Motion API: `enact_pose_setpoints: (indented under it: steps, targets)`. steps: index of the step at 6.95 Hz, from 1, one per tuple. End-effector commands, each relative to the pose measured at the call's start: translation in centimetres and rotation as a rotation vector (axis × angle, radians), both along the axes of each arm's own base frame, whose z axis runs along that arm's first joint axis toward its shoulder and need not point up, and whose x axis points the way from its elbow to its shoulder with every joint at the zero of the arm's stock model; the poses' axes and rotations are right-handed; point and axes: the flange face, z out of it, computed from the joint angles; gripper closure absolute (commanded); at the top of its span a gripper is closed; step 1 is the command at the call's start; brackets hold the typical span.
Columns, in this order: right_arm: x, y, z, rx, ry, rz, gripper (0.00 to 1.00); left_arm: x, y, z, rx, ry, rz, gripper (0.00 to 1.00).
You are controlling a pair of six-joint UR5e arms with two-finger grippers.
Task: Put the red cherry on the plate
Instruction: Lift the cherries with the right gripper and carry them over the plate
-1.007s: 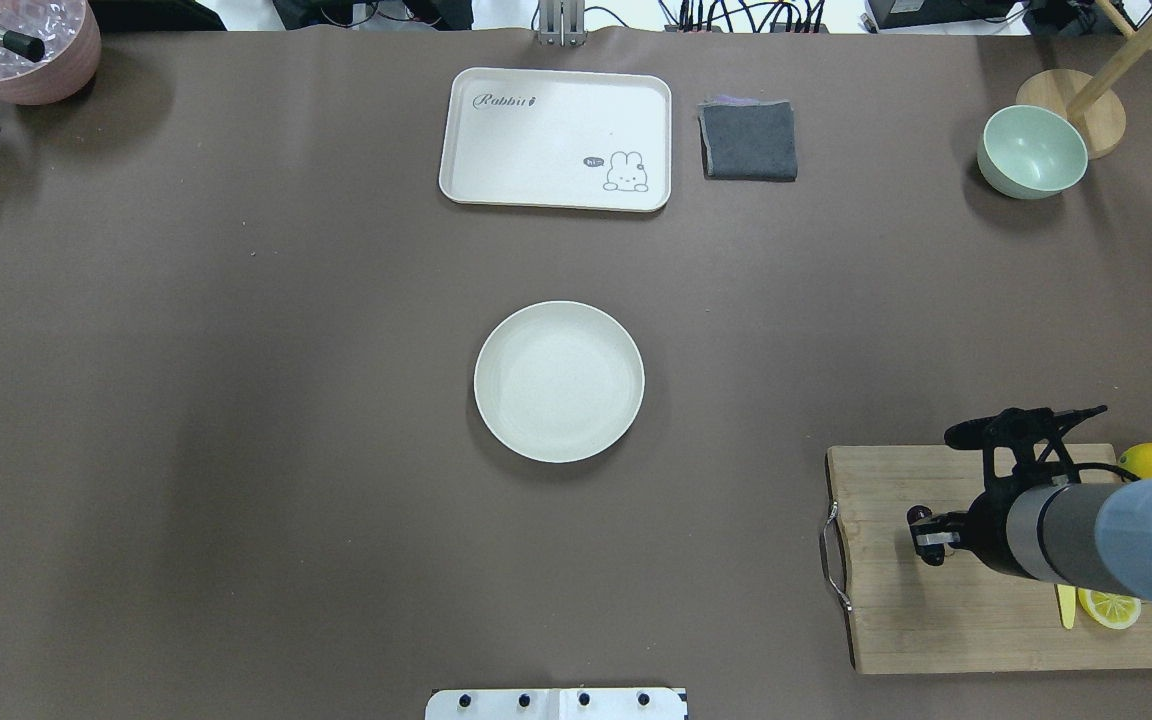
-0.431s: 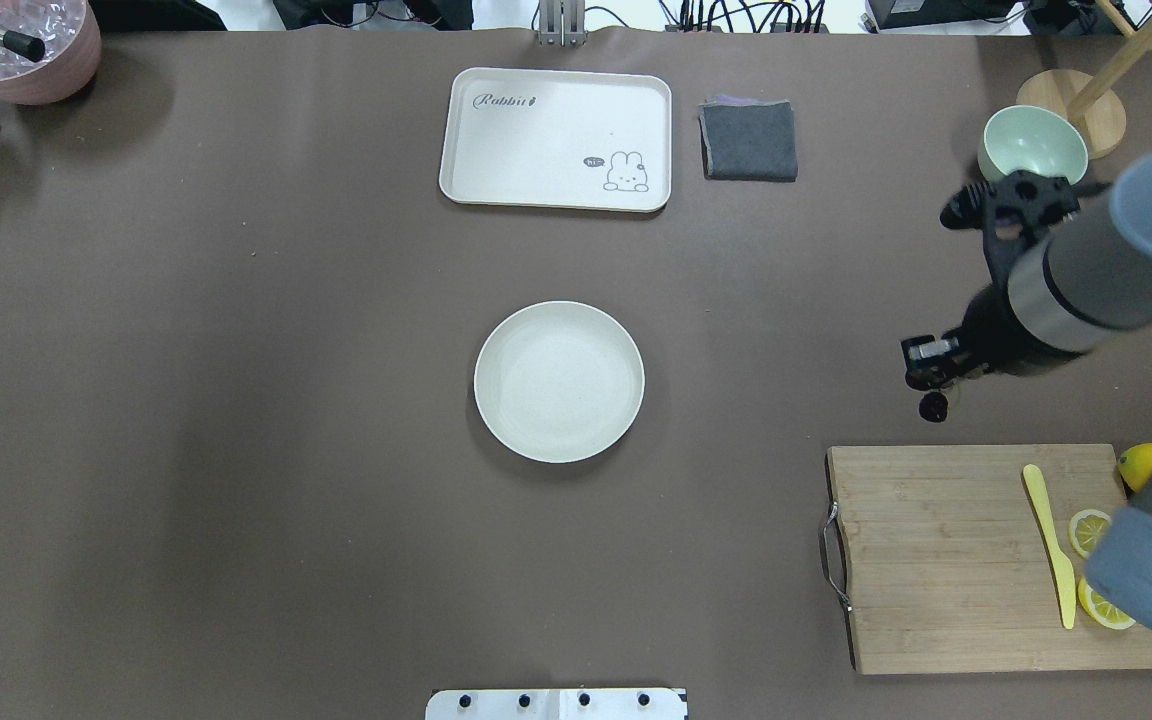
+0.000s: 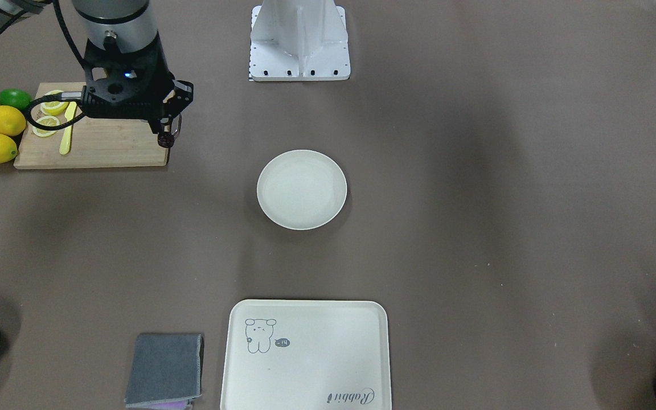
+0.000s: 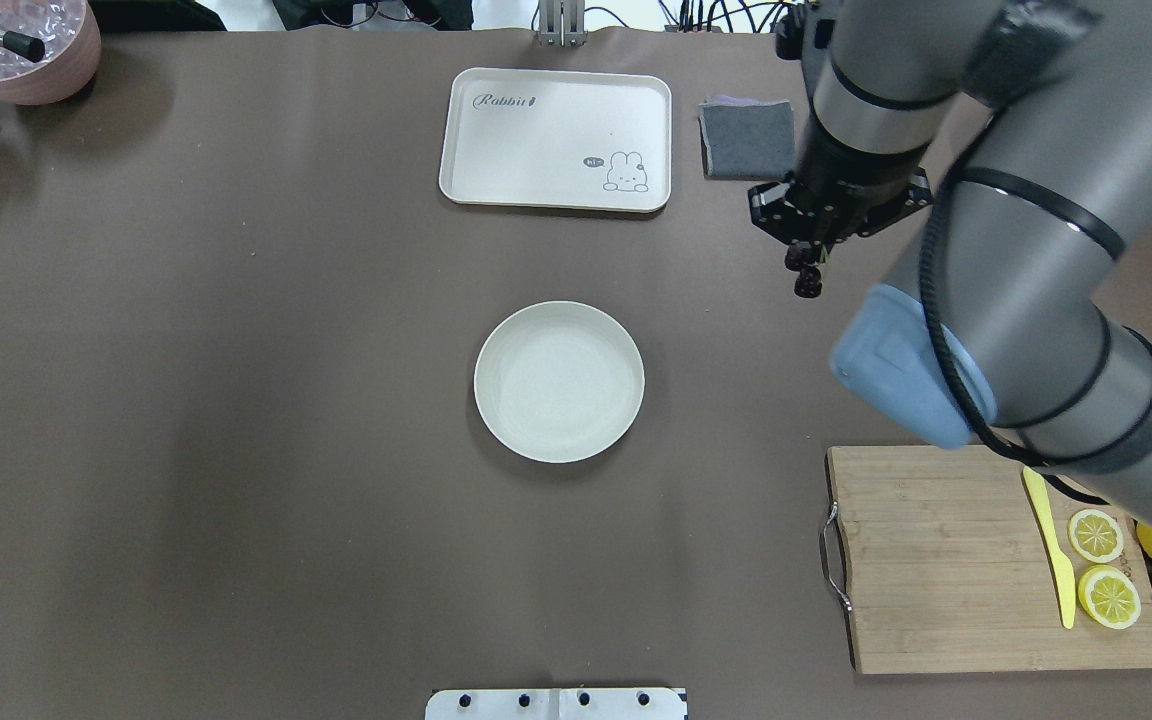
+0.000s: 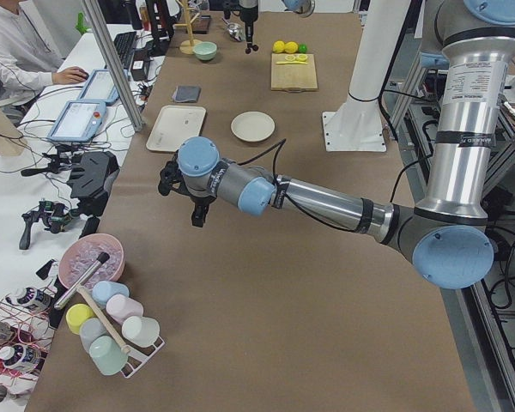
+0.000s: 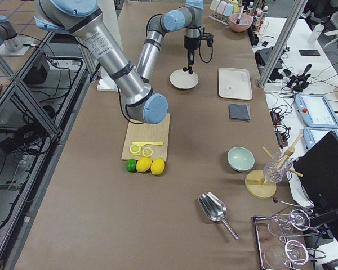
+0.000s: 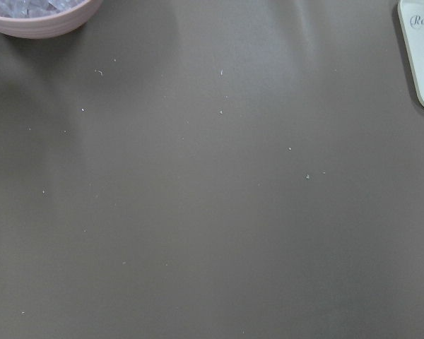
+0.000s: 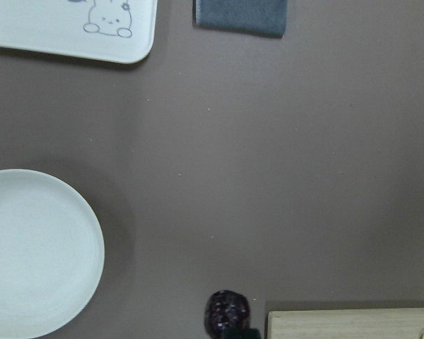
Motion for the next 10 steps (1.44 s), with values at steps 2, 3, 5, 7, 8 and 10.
enact_pose_setpoints:
  steps: [2, 3, 5, 7, 8, 10]
  targets:
    - [-13.8, -1.1, -1.6, 0.031, -0.006, 0.051, 1.0, 0.0, 0.1, 0.3, -0.006, -0.001, -0.001, 0.03]
    - [-17.8, -1.3, -1.9, 0.029, 0.0, 0.072, 1.0, -0.1, 0.3, 0.6, -0.009, -0.006, -0.004, 0.03]
    - [-22.1, -0.8, -1.2, 0.052, -0.002, 0.088, 1.0, -0.2, 0.4, 1.0, -0.016, -0.009, -0.005, 0.03]
    - [-27.4, 0.9, 1.5, 0.099, 0.026, 0.086, 1.0, -0.7, 0.6, 1.3, -0.021, -0.013, -0.015, 0.03]
    - [-29.4, 2.8, 2.2, 0.102, 0.027, 0.097, 1.0, -0.7, 0.5, 1.4, -0.023, -0.013, -0.015, 0.03]
    - [-31.8, 6.2, 2.4, 0.108, 0.037, 0.104, 1.0, -0.8, 0.5, 1.4, -0.023, -0.013, -0.017, 0.03]
